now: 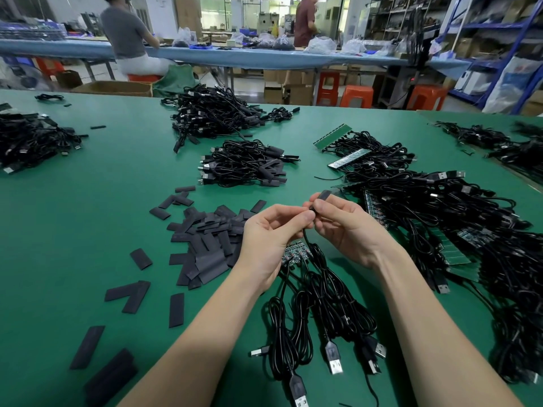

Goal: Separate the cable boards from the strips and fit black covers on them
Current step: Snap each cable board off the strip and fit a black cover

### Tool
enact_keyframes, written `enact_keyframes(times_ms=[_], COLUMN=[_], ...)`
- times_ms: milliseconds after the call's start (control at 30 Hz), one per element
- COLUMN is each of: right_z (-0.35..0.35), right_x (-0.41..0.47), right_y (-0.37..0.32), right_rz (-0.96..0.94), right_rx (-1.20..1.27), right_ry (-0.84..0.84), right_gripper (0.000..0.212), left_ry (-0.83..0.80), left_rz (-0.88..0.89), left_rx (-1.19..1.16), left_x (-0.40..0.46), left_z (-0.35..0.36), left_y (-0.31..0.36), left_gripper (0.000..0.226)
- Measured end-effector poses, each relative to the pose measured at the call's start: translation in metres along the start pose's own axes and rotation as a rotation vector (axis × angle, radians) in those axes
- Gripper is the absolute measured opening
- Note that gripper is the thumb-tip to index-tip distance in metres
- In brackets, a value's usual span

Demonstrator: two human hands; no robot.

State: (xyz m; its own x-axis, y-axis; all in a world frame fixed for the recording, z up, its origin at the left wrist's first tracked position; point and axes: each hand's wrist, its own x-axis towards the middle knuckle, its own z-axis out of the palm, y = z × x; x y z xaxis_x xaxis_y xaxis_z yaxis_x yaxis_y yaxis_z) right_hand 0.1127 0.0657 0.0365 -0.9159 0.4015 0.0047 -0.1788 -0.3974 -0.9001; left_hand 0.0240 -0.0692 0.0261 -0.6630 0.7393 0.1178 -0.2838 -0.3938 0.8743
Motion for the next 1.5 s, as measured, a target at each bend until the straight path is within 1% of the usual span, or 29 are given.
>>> enact_keyframes(times_ms=[133,267,300,400,433,567,833,1100,1300,1500], right_z=[0.001,0.006,0.007,0.011,0.013,0.019,0.023,0.027,0.028,0.031], right_x=[-0.002,-0.003,-0.003,0.000,0.001,0.002,0.002,0.005,0.004,0.003], right_y=[0.000,0.000,0.000,0.001,0.002,0.003,0.001,0.004,0.004,0.003], right_rz=[0.007,-0.016,-0.039,-0.133,-0.159,-0.212,-0.227,-0.230,-0.232,-0.231], right_rx=[0.001,0.012,0.014,0.015,0.007,0.015,0.048,0.085,0.063,0.041], right_ry=[-0.008,0.024,0.035,0.080,0.090,0.099,0.178,0.205,0.235,0.230], right_gripper=[0.038,0.022,0.022,0.035,0.037,0.030,0.021,0.026,0.019,0.025], left_ry=[0.009,0.014,0.017,0.013,0.013,0.022,0.032,0.045,0.053,0.055], left_rz=[0.013,-0.002,-0.005,-0.014,-0.021,-0.041,-0.050,-0.051,-0.058,-0.065], left_rx=[0.012,-0.002,-0.020,-0.094,-0.114,-0.144,-0.133,-0.133,-0.131,-0.131], left_x=[0.000,0.001,0.002,0.004,0.004,0.005,0.007,0.007,0.007,0.007], left_z=[-0.001,-0.001,-0.001,-0.002,-0.003,-0.004,-0.004,-0.003,-0.003,-0.004], left_y=[0.000,-0.001,-0.001,-0.001,-0.001,-0.002,-0.002,-0.002,-0.002,-0.002], left_gripper=[0.017,0.017,0.015,0.010,0.011,0.015,0.016,0.018,0.018,0.020])
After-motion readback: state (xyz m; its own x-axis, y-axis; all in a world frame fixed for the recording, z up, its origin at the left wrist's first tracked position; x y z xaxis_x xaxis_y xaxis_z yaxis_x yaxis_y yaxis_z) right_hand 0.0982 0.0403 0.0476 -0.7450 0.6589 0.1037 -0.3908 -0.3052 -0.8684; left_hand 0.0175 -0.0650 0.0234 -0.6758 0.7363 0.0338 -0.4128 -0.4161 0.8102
